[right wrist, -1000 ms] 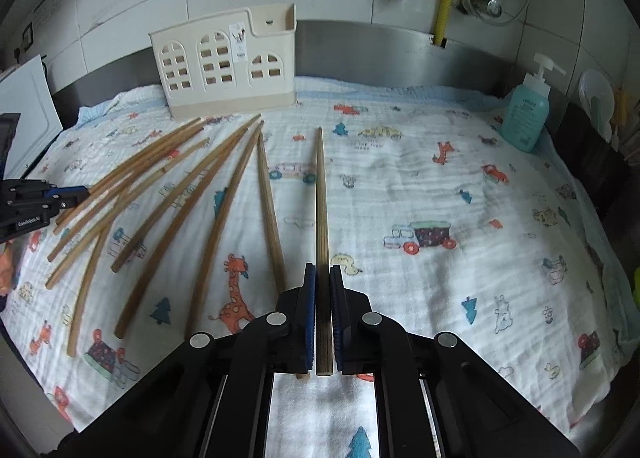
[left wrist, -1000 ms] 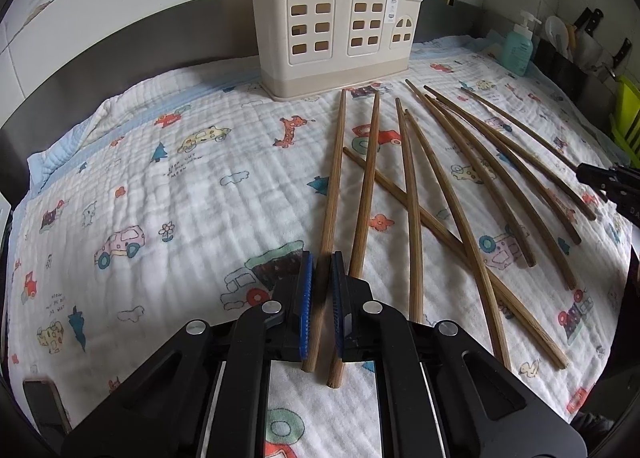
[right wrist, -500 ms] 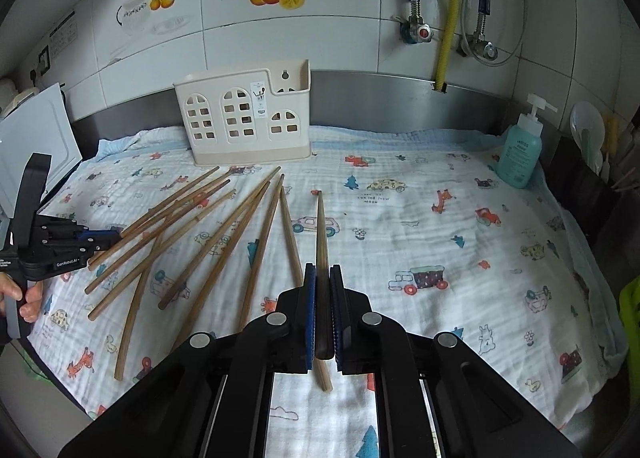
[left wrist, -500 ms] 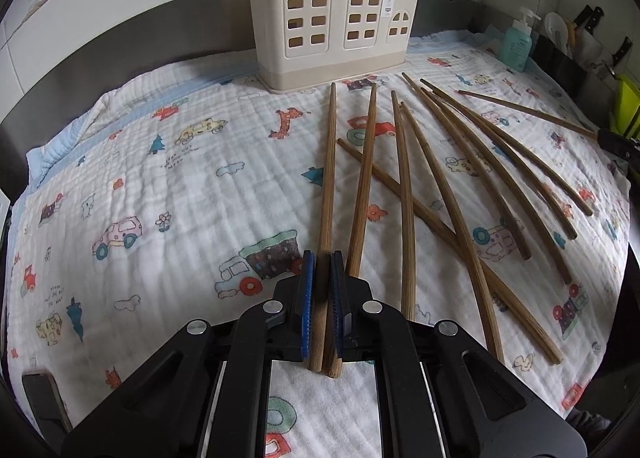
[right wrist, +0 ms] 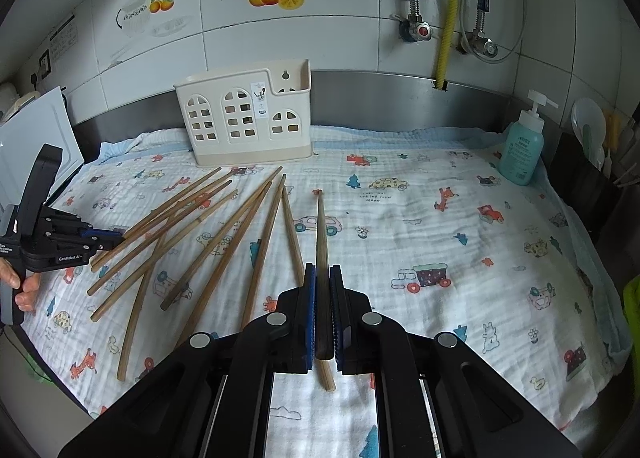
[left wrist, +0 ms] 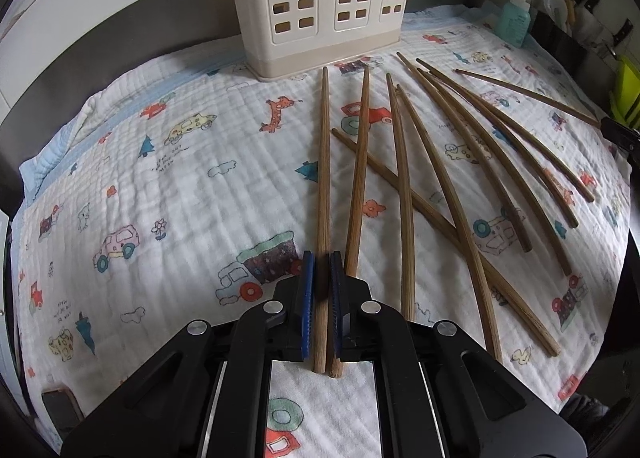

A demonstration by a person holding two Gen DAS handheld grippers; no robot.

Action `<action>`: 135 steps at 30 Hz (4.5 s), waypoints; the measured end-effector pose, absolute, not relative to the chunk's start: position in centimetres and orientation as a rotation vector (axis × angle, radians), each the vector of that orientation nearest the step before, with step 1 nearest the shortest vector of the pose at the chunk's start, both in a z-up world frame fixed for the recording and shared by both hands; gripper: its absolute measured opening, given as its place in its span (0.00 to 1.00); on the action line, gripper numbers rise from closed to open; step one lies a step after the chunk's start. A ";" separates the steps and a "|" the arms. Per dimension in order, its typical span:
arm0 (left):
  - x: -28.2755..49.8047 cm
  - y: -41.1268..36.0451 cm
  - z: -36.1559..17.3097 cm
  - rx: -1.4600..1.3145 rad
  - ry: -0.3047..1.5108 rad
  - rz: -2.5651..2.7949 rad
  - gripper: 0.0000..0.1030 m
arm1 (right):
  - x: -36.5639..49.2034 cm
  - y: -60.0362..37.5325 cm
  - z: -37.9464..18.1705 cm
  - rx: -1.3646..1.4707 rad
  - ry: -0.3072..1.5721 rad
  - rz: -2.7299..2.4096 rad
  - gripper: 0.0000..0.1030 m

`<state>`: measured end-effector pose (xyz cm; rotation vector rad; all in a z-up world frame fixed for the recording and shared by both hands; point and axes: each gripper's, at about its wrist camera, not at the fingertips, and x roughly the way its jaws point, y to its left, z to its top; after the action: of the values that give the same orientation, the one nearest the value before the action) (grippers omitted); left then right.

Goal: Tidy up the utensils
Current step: 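Lift both held chopsticks upright and carry them toward the cream holder, then lower both chopsticks into the holder and open both grippers, then move both open grippers back down over the remaining chopsticks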

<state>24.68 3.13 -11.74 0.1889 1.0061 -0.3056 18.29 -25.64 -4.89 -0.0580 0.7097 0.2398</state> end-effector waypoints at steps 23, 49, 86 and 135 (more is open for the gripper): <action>23.8 3.7 -3.4 0.058 0.727 -0.283 0.06 | 20.4 -24.7 1.0 -0.045 0.568 0.301 0.07; 26.6 2.6 12.5 0.081 0.447 -0.325 0.06 | 33.2 -20.9 15.8 -0.122 0.518 0.431 0.07; 31.8 4.6 12.6 -0.023 0.403 -0.215 0.26 | 33.9 -20.3 12.6 -0.173 0.559 0.390 0.25; 20.9 4.7 -10.6 0.015 0.875 -0.348 0.47 | 16.6 -23.7 -5.6 -0.081 0.725 0.243 0.85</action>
<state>20.95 4.73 -10.59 0.0149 0.8749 -0.3478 16.58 -23.65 -5.57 -0.0811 0.7247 0.2426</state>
